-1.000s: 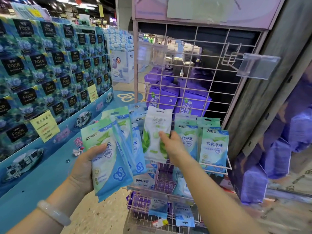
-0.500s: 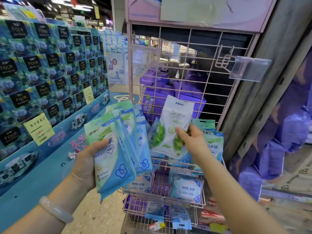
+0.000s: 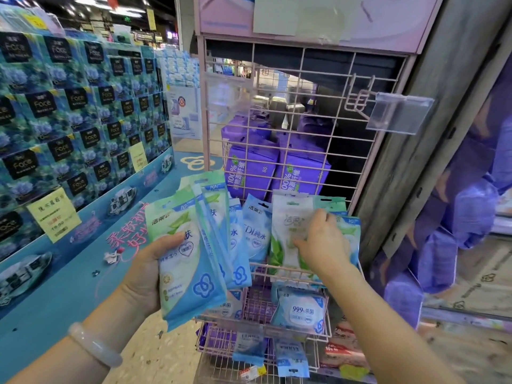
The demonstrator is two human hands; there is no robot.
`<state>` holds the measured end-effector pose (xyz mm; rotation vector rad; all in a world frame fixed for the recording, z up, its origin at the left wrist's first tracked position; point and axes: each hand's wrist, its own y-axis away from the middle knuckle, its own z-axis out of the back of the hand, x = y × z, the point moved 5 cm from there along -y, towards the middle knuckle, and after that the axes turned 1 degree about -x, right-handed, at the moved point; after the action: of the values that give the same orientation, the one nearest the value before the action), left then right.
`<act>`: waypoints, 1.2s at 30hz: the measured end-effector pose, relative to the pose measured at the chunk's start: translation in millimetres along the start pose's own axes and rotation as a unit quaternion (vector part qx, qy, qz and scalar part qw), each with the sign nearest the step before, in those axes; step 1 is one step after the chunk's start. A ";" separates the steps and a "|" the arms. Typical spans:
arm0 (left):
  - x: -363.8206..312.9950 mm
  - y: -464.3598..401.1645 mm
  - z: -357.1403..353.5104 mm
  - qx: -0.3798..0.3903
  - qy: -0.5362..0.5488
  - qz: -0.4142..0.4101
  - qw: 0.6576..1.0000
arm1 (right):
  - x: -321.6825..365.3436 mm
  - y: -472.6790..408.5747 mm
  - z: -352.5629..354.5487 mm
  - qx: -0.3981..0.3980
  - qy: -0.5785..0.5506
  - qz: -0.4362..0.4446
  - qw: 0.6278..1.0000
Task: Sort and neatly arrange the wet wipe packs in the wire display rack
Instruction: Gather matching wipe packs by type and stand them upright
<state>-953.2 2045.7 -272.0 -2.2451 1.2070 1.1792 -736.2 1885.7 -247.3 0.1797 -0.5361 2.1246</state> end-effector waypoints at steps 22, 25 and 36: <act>3.4 2.1 6.1 -0.021 0.008 0.005 1.000 | 15.5 -102.3 -1.8 0.163 0.062 0.068 0.982; 6.7 1.6 5.7 -0.019 0.014 0.013 1.000 | 18.9 -100.0 -2.5 0.168 0.047 0.080 0.981; 5.5 -1.1 -4.3 0.006 0.017 0.011 1.000 | 10.5 -85.2 57.0 -0.073 -0.413 0.107 0.901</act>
<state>-948.5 2040.8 -273.9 -2.2564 1.2505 1.1437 -677.0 1910.5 -166.7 1.0032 -1.2474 2.1384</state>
